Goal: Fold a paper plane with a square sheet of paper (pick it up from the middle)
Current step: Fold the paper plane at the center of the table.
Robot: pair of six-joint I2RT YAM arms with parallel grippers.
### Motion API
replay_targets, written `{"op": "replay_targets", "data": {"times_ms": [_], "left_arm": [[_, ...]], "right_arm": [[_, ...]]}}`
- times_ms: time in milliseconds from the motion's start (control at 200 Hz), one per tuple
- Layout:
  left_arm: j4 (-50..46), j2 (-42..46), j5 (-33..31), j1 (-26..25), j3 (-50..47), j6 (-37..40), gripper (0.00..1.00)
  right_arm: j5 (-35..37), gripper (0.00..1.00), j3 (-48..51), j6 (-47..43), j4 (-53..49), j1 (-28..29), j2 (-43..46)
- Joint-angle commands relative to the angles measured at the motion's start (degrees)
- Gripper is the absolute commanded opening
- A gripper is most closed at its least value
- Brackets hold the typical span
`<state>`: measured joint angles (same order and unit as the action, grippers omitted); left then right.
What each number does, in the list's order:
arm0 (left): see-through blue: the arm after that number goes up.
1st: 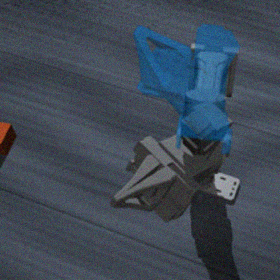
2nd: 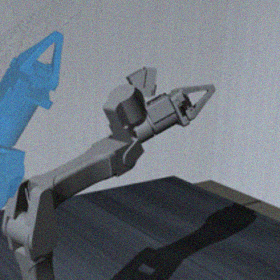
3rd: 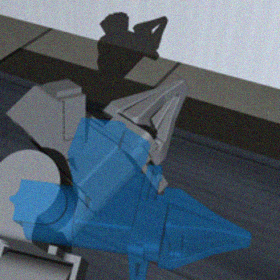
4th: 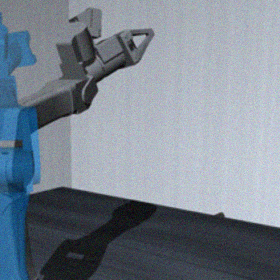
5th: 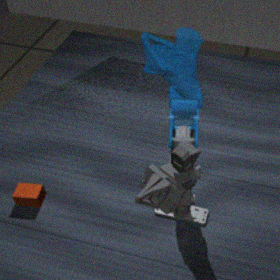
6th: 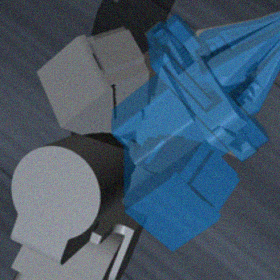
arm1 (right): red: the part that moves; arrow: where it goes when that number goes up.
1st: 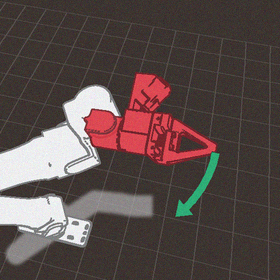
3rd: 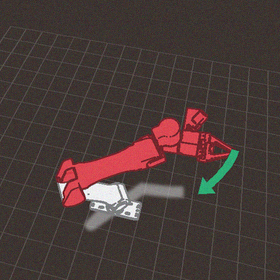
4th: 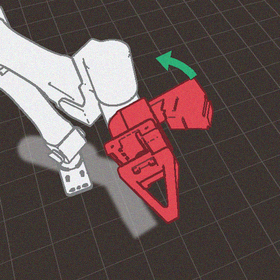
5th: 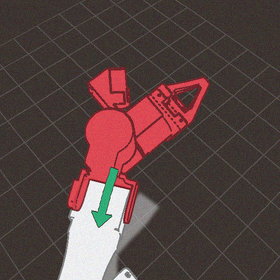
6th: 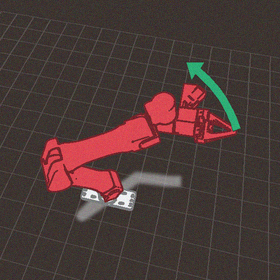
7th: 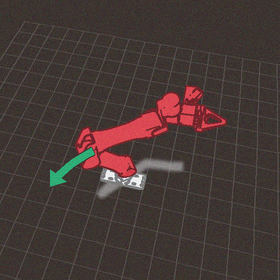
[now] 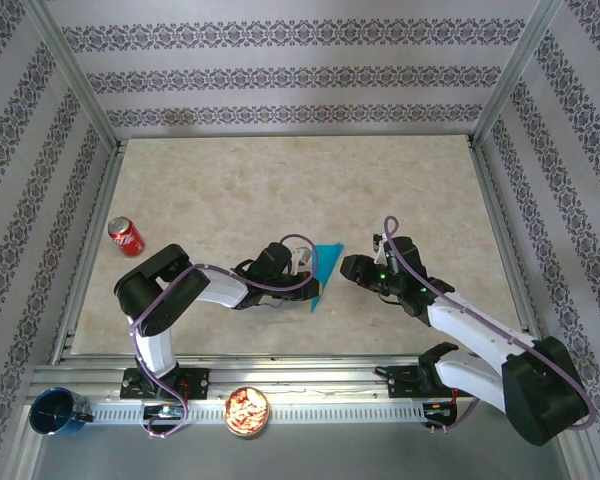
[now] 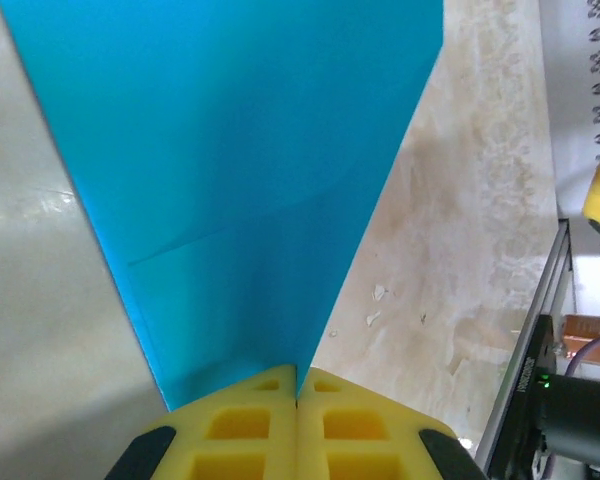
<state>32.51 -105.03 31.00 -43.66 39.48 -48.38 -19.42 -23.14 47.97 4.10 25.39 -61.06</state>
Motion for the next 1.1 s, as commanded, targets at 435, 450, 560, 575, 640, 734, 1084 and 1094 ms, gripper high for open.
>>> {"op": "replay_targets", "data": {"times_ms": [435,450,560,575,640,734,1084,1094], "left_arm": [[19.1,-5.8,6.2,2.1,-3.5,-10.5,0.00],[19.5,-6.0,6.3,2.2,-3.5,-10.8,0.00],[22.9,-6.7,6.5,2.5,-4.6,-12.9,0.00],[23.4,-6.8,6.5,2.6,-4.8,-13.2,0.00],[24.2,-6.9,6.4,2.8,-5.4,-14.0,0.00],[24.2,-6.9,6.4,2.9,-5.7,-14.4,0.00],[22.3,-6.9,6.4,3.2,-5.7,-15.6,0.00],[22.3,-6.9,6.4,3.2,-5.7,-15.6,0.00]], "right_arm": [[-8.6,0.19,-1.8,1.9,13.7,0.5,-14.4],[-8.8,0.18,-1.9,1.8,13.9,0.5,-14.7],[-9.9,0.13,-2.2,2.4,16.3,0.5,-17.2],[-10.1,0.13,-2.4,2.3,16.6,0.5,-17.6],[-11.5,0.11,-2.6,2.6,18.5,0.5,-19.1],[-12.8,0.11,-2.6,3.7,22.1,0.5,-21.1],[-17.0,0.12,-5.2,4.0,25.8,0.5,-25.5],[-16.8,0.12,-5.3,3.9,25.5,0.5,-25.6]]}}
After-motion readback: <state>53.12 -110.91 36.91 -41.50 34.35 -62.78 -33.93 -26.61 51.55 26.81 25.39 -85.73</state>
